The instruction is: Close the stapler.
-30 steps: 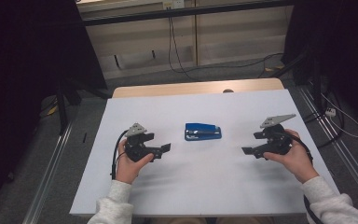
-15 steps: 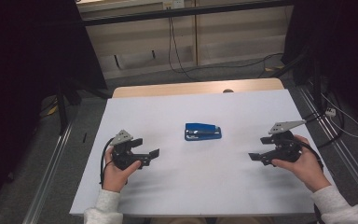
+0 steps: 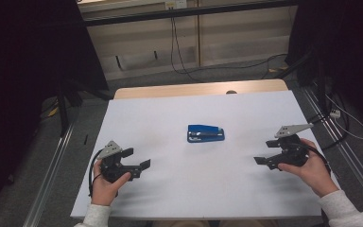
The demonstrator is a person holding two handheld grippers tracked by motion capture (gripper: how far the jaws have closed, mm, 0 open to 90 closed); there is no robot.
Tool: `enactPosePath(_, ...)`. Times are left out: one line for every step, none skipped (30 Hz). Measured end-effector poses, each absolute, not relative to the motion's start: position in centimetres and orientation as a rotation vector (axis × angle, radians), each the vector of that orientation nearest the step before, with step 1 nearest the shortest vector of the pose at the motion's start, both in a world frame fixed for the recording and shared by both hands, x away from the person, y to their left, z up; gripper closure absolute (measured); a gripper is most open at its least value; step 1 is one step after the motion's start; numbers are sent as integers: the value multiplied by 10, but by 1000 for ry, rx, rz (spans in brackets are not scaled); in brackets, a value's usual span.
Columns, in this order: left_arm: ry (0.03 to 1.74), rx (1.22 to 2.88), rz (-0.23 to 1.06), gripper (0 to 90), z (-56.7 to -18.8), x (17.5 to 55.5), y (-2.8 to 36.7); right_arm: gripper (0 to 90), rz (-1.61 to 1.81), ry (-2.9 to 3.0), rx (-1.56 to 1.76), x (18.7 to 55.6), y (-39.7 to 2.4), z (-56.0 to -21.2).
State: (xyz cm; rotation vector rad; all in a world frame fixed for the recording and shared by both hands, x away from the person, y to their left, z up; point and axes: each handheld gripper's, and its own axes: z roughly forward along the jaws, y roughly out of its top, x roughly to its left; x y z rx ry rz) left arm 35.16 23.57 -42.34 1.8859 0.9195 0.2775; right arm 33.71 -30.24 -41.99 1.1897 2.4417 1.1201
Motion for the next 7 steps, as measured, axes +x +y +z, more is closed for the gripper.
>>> enactPosePath(929, 1886, 278, 89, -424, 351, 237, 145, 1118, 2444, 1191, 337, -302, -420)
enactPosePath(925, 1882, 280, 89, -424, 350, 240, 145, 1119, 2445, 1191, 337, -302, -420)
enactPosePath(928, 1875, 276, 90, -424, 350, 241, 145, 1117, 2446, 1193, 337, -301, -420)
enactPosePath(933, 1869, 280, 90, -425, 349, 242, 145, 1113, 2446, 1189, 337, -301, -420)
enactPosePath(934, 1872, 282, 89, -425, 349, 243, 143, 1111, 2450, 1187, 337, -301, -420)
enactPosePath(931, 1869, 282, 89, -425, 349, 244, 143, 1111, 2451, 1187, 337, -301, -420)
enactPosePath(931, 1869, 282, 89, -425, 349, 244, 143, 1107, 2450, 1187, 337, -301, -420)
